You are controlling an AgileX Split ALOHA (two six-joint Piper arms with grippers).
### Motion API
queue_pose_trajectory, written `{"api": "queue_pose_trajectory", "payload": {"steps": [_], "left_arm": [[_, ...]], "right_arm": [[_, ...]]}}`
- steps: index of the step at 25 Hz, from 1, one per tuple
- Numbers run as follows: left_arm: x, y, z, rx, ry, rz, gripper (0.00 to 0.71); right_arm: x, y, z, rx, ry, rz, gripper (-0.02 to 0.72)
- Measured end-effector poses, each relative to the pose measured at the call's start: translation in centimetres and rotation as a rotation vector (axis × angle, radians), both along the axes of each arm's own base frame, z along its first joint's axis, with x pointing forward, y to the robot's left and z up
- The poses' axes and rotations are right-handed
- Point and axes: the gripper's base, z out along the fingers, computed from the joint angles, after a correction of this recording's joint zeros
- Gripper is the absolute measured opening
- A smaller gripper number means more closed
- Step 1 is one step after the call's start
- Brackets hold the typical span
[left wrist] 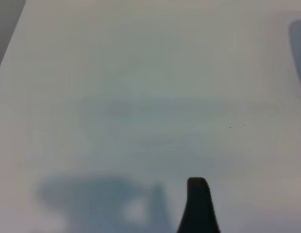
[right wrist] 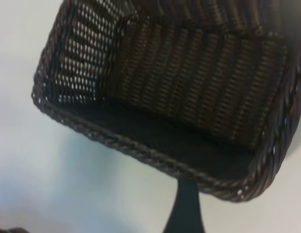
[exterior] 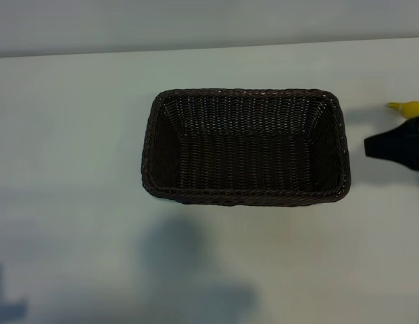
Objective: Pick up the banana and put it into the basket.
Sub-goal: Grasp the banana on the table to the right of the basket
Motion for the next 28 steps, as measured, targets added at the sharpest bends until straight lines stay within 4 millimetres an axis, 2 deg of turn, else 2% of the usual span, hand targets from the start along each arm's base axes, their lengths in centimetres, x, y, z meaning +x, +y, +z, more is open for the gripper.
{"api": "queue_pose_trajectory", "payload": {"steps": [6, 14, 20, 28], "left_arm": [[0.0, 0.0, 0.0, 0.000, 0.000, 0.000, 0.560], [0.0, 0.0, 0.0, 0.000, 0.000, 0.000, 0.560], [0.0, 0.0, 0.0, 0.000, 0.000, 0.000, 0.560], [0.0, 0.0, 0.0, 0.001, 0.000, 0.001, 0.560]], "right_arm": [[1.3, -0.4, 2.3, -0.033, -0.063, -0.026, 0.605], [5.3, -1.7, 3.5, -0.140, 0.031, -0.068, 0.605], [8.6, -3.4, 2.7, -0.279, 0.141, -0.148, 0.605], [12.2, -5.5, -0.4, -0.453, 0.269, -0.239, 0.605]]}}
